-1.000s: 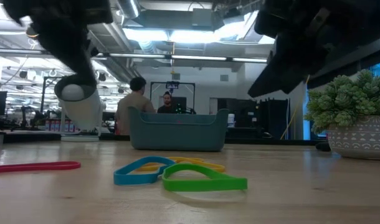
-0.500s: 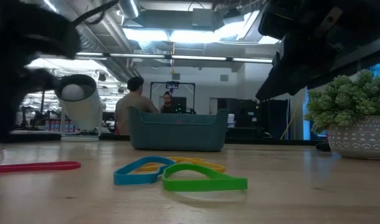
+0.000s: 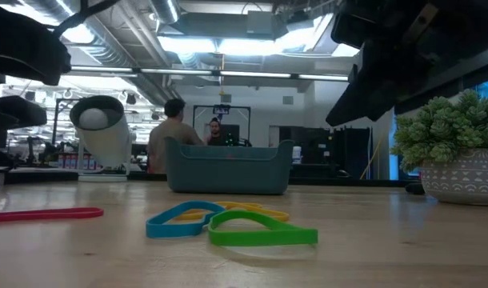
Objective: Pick and place rubber bands into bin
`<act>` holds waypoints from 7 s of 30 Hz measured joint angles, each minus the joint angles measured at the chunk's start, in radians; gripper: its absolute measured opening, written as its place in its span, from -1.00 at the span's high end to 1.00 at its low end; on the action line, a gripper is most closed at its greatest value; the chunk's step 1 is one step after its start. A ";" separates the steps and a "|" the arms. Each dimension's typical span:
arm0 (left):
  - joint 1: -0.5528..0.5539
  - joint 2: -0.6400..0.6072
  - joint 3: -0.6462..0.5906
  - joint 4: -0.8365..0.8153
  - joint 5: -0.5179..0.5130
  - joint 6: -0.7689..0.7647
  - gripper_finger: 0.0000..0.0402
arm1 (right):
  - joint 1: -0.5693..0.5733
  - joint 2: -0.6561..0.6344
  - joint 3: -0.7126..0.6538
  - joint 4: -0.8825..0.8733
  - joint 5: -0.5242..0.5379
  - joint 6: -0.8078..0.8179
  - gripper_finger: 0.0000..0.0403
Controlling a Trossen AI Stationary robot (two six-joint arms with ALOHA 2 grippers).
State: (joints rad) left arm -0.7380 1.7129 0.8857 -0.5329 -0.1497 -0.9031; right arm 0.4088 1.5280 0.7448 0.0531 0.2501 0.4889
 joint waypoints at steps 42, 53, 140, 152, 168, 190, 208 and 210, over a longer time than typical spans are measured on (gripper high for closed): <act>0.749 -0.299 0.191 0.099 -0.117 0.994 0.99 | 0.000 0.000 0.000 0.010 0.004 -0.016 0.95; 0.922 -0.092 0.191 0.125 0.046 1.004 0.98 | 0.000 0.000 0.000 0.016 0.004 -0.026 0.95; 0.575 -0.733 -0.525 0.456 -0.148 0.513 0.97 | 0.486 0.033 0.027 -0.560 -0.235 1.468 0.92; 0.575 -0.733 -0.525 0.455 -0.147 0.513 0.97 | 0.486 0.079 0.081 -0.565 -0.278 1.419 0.99; 0.575 -0.733 -0.525 0.455 -0.148 0.513 0.99 | 0.486 0.079 0.150 -0.785 -0.270 1.392 0.81; 0.575 -0.733 -0.525 0.455 -0.184 0.505 0.99 | 0.486 0.078 0.060 -0.840 -0.218 1.554 0.37; 0.575 -0.733 -0.525 0.455 -0.198 0.513 0.98 | 0.486 0.029 0.061 -0.773 -0.218 1.515 0.36; 0.575 -0.733 -0.525 0.455 -0.198 0.513 0.99 | 0.486 0.018 0.061 -0.771 -0.218 1.515 0.36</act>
State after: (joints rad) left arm -0.1631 0.9802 0.3611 -0.0780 -0.3479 -0.3901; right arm 0.8948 1.5459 0.8055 -0.7176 0.0319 2.0044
